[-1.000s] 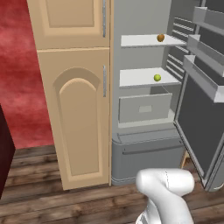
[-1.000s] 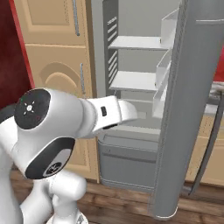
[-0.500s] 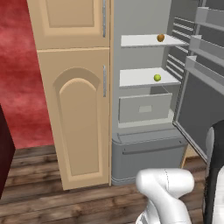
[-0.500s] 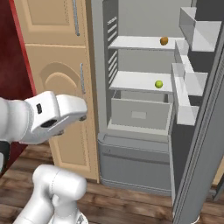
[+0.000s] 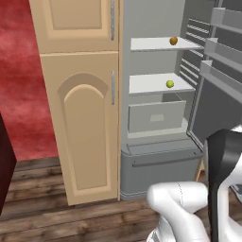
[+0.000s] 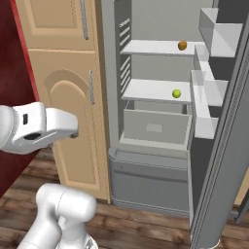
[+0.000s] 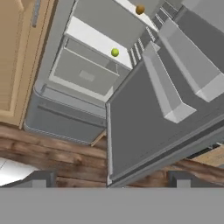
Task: Retrieve the apple and pear from the fridge and place them into the bowl on the dining table.
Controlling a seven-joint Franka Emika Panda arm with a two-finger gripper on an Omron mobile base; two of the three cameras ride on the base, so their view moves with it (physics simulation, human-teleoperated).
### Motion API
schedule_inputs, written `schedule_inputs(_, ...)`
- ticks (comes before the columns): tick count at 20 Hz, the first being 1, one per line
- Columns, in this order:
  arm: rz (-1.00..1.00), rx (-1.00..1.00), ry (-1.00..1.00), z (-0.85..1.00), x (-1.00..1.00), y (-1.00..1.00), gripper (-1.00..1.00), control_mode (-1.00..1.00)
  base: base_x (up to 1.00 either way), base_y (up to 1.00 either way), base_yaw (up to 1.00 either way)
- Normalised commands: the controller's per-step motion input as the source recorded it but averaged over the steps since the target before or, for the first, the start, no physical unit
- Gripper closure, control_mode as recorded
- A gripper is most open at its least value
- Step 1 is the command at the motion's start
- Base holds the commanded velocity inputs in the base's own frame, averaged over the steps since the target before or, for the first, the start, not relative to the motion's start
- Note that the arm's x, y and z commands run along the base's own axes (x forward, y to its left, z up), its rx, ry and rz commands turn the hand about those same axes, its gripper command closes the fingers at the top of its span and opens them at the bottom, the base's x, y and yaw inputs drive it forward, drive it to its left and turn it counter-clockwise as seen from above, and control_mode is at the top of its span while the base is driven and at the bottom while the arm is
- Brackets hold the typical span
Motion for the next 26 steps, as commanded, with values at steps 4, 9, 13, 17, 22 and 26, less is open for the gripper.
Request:
schedule_inputs(4, -0.06, 0.31, 0.11, -0.31, 0.00, 0.23, -1.00, -1.00, 0.00, 0.00, 0.00)
schedule_inputs(9, -0.01, 0.31, 0.07, -0.51, 0.02, 0.30, -1.00, -1.00, 0.00, 0.00, 0.00)
schedule_inputs(13, 0.00, 0.20, 0.01, -0.68, 0.03, 0.47, -1.00, -1.00, 0.00, 0.00, 0.00)
schedule_inputs(17, 0.00, 0.03, 0.00, -0.31, 0.09, 0.52, -1.00, -1.00, 0.00, 0.00, 0.00)
schedule_inputs(22, 0.00, 0.00, 0.00, 0.00, 0.00, 0.38, -1.00, -1.00, 0.00, 0.00, 0.00)
schedule_inputs(26, 0.00, 0.00, 0.00, 0.13, 0.00, 0.15, -1.00, -1.00, 0.00, 0.00, 0.00)
